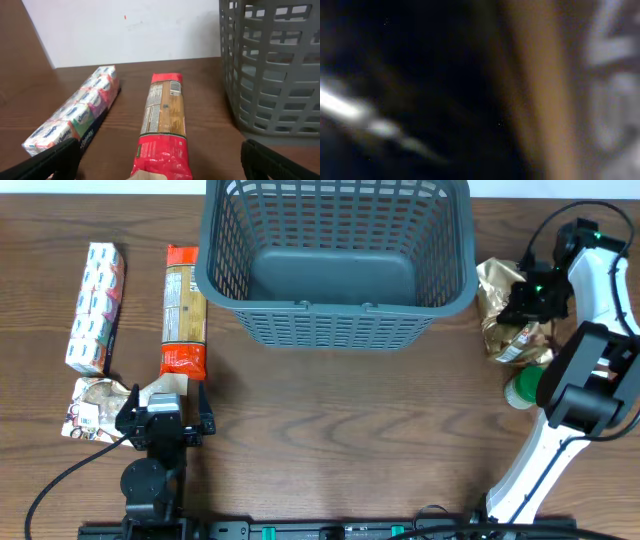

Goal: Pack container
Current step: 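Lift the coffee bag and drop it into the grey basket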

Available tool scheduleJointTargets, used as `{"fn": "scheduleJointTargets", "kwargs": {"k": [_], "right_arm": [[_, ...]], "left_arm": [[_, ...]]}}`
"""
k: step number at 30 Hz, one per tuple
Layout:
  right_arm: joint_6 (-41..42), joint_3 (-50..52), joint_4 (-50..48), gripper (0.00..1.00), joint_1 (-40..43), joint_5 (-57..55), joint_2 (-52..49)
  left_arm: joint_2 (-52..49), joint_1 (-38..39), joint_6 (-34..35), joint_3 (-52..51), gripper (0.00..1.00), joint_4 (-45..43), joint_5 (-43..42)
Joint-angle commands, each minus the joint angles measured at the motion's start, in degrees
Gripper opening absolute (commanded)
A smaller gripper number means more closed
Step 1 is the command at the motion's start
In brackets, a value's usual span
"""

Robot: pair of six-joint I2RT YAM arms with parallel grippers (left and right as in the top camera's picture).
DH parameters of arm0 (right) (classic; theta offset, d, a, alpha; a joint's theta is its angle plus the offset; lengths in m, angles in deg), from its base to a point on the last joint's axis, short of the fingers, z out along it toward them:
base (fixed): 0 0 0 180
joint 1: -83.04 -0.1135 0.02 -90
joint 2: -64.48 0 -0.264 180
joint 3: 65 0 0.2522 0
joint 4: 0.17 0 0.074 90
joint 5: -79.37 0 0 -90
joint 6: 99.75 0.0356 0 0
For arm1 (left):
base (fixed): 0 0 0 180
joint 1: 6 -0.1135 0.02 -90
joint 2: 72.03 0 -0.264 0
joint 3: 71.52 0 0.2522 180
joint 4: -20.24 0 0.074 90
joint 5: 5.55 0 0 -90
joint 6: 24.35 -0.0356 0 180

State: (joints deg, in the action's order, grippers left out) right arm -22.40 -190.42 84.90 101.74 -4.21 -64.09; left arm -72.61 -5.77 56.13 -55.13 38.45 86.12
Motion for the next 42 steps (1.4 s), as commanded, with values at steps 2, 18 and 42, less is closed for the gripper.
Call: {"fn": "scheduleJointTargets", "kwargs": {"k": [2,18,42], "right_arm": [[5.7,-11.0,0.1,0.01,-0.7,2.4,13.5],[-2.3,-31.1,1.4,0.01,-16.1,5.0,35.4],[-19.4,-31.0,2.8,0.02,-39.6,1.2,6.6]], "left_arm": [[0.3,0.2,-1.0,-1.6,0.99,1.0,0.3],[0.3,0.2,-1.0,-1.6,0.98,1.0,0.3],[0.3,0.2,-1.0,-1.6,0.98,1.0,0.3]]}}
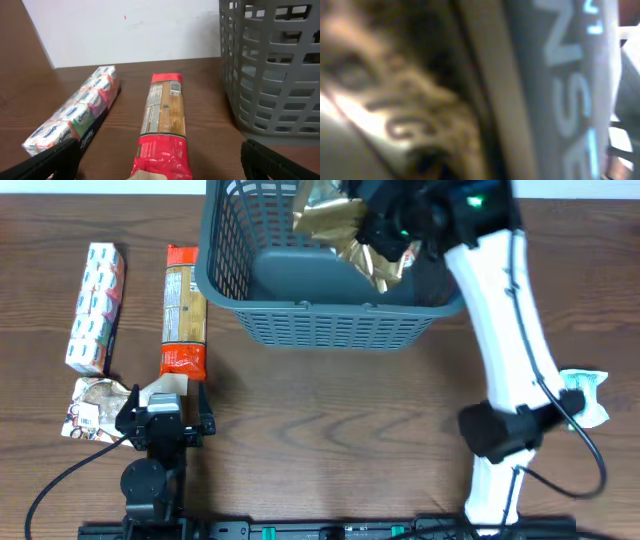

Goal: Pack container
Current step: 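Lift the coffee bag and drop it into the grey basket, then withdraw the right gripper toward the green-capped jar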

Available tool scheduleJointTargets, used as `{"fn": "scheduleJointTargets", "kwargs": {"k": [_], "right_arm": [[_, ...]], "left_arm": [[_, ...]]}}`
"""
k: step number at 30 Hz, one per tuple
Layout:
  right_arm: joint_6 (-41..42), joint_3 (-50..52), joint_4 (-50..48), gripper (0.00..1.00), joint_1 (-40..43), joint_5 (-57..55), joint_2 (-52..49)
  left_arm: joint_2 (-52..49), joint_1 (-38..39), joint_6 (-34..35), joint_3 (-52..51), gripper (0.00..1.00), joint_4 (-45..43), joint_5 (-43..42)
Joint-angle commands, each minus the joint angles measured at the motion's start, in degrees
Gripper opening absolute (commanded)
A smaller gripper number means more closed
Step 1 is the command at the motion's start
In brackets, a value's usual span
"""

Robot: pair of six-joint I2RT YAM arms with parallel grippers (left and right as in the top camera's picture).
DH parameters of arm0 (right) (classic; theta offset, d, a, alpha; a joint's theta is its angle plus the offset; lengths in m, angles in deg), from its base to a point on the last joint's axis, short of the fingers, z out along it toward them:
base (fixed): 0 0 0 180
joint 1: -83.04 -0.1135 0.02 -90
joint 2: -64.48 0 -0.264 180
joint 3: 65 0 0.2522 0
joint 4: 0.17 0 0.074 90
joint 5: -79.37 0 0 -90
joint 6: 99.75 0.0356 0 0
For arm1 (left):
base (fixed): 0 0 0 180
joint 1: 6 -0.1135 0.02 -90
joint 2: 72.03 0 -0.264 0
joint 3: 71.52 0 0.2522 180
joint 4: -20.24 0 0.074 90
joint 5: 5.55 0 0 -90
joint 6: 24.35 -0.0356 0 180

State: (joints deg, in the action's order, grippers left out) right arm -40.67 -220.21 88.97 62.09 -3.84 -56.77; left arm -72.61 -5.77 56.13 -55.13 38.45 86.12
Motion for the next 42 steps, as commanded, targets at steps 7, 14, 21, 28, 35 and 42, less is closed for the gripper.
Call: {"fn": "scheduleJointTargets", "kwargs": {"k": [7,14,21,28,35,42], "right_arm": [[-0.8,-1.2,-0.3,0.01,-0.1,5.8,-8.7],[-0.9,-1.2,0.7,0.01,-0.1,5.9,-12.5],[1.2,-1.6,0.3,0.6,-0.1,5.6,-11.1],[15.7,-10.6,-1.4,0.83,0.0,-7.6,-1.5],[50.1,-14.9,9.4,0.78,5.2,-36.2,11.5],[61.0,-13.7,21.9,0.82,23.0,-25.0,16.3]], "left_arm": [[0.3,0.2,-1.0,-1.6,0.99,1.0,0.3],[0.3,0.2,-1.0,-1.6,0.99,1.0,0.3],[0.3,0.2,-1.0,-1.6,0.98,1.0,0.3],[0.3,0.2,-1.0,-1.6,0.98,1.0,0.3],[0.3,0.2,-1.0,-1.6,0.98,1.0,0.3],[0.3,0.2,-1.0,-1.6,0.99,1.0,0.3]]}}
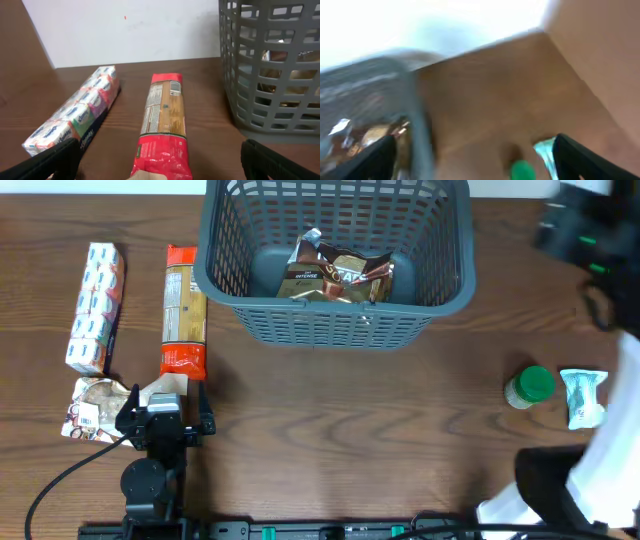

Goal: Pack container
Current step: 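Withdraw the right gripper toward the green-capped jar, then grasp the green-capped Knorr jar with the right gripper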

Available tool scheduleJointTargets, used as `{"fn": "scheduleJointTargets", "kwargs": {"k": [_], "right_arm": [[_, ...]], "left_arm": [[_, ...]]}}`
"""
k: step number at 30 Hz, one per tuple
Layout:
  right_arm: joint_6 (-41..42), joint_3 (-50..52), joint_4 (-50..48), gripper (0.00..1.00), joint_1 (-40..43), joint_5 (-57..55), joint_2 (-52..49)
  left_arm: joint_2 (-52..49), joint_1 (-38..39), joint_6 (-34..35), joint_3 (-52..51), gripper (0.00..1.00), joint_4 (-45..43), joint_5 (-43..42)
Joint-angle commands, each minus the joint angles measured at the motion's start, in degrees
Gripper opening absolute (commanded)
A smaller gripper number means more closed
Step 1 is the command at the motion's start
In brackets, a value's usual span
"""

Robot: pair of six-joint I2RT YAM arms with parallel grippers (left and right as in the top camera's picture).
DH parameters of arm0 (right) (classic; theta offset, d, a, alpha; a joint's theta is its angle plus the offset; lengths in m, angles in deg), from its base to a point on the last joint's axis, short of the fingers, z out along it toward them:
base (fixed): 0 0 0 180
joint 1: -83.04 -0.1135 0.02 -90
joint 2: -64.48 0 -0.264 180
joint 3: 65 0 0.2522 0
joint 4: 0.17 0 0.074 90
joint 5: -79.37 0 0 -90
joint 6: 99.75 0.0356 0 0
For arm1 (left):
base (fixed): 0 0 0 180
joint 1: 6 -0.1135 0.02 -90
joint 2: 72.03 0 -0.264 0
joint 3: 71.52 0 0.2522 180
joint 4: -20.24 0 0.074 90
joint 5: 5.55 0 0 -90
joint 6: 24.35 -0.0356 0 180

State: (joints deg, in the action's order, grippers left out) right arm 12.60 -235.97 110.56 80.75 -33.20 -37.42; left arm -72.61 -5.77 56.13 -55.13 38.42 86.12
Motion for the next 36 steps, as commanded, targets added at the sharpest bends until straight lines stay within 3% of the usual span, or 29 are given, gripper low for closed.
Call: {"fn": "scheduleJointTargets", "kwargs": {"k": [1,7,14,27,36], "right_arm": [[8.5,2.8,0.3,0.82,7.1,8.2,-3.0],[9.6,10.4,0.3,0.9,17.0,9.4,-3.1],[7.6,29.0,-1.7,0.94,23.6,7.6,-3.2],[9.0,69.2,-24.7,0.96,23.8,8.1,-3.2],[10.4,85.8,-36.8,0.96,23.6,11.2,-3.2]], "left_arm": [[0.3,0.2,-1.0,-1.6,0.98,1.0,0.3],[0.3,0.2,-1.0,-1.6,0.99,1.0,0.3],[0.3,0.2,-1.0,-1.6,0.99,1.0,0.3],[0.3,0.2,-1.0,-1.6,0.98,1.0,0.3],[0.3,0.2,-1.0,-1.6,0.98,1.0,0.3]]}}
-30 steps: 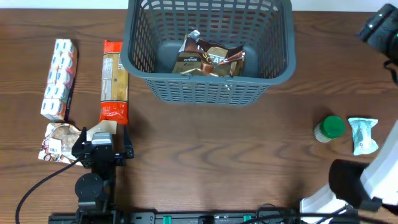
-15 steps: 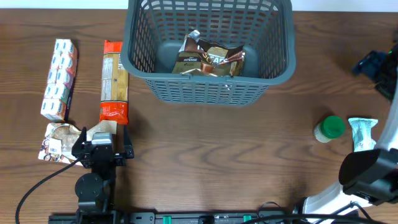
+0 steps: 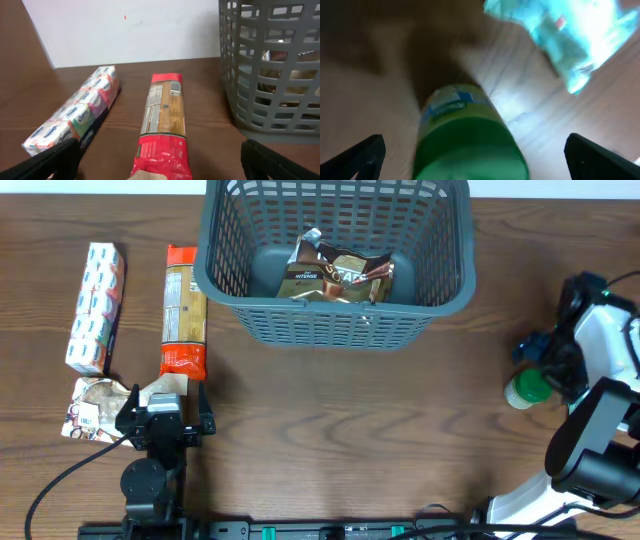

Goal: Pack container
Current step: 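Grasp the green-capped Knorr jar with the right gripper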

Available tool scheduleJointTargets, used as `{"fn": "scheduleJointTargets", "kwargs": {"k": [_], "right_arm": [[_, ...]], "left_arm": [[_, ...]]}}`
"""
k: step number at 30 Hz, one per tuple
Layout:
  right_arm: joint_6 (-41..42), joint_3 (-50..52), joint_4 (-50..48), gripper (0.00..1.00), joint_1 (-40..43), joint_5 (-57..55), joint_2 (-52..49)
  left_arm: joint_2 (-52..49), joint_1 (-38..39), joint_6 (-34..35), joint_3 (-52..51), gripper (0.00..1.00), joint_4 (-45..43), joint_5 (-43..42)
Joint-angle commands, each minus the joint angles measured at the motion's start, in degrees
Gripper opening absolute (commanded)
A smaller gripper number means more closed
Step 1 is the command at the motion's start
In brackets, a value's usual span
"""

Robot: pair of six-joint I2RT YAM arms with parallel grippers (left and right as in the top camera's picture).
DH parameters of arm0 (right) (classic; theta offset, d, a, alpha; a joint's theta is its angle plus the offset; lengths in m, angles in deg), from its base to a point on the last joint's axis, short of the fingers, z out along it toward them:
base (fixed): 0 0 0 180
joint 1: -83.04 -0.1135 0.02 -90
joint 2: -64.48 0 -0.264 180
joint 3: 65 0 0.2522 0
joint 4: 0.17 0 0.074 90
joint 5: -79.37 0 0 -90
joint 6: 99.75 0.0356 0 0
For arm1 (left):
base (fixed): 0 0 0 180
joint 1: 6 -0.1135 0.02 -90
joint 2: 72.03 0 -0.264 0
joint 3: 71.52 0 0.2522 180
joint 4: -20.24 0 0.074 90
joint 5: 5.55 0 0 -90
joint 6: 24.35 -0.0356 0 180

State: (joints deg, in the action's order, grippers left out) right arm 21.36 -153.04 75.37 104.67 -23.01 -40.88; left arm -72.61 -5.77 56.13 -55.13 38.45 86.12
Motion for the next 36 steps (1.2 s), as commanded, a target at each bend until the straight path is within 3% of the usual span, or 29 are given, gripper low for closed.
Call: {"fn": "scheduleJointTargets", "kwargs": {"k": [1,11,16,21,23,24,25,27,30,36], "right_arm": [[1.6,3.8,-2.3,0.96,-0.3,1.0,0.3],[1.5,7.3,-7.1,0.95,-0.3,1.1,0.3],[-0.3,7.6,-8.8,0.82,-0.3,1.2,0.3],[-0.5,7.6,-9.1,0.79,-0.3,3.0,0.3],[-0.6,7.6,-9.3,0.65,-0.3,3.0,0.3],[-1.4,7.6,-9.4,0.52,-0.3,3.4,0.3],[-2.1,7.6,-9.6,0.33,-0.3,3.9,0.3],[-2.1,7.6,-9.6,0.14,-0.3,4.0,0.3],[-2.7,7.6,-9.6,0.02,-0.3,4.3,0.3],[-5.9,7.6,-10.3,0.01,-0.3,6.7,0.5]], "left_arm": [[0.3,0.2,-1.0,-1.6,0.98,1.0,0.3],[0.3,0.2,-1.0,-1.6,0.98,1.0,0.3],[0.3,0.2,-1.0,-1.6,0.99,1.0,0.3],[0.3,0.2,-1.0,-1.6,0.98,1.0,0.3],[0.3,0.2,-1.0,-1.6,0.99,1.0,0.3],[0.3,0.2,-1.0,-1.6,0.99,1.0,0.3],[0.3,0.2,-1.0,-1.6,0.99,1.0,0.3],[0.3,0.2,-1.0,-1.6,0.99,1.0,0.3],[0.3,0.2,-1.0,-1.6,0.99,1.0,0.3],[0.3,0.2,-1.0,-1.6,0.99,1.0,0.3]]}}
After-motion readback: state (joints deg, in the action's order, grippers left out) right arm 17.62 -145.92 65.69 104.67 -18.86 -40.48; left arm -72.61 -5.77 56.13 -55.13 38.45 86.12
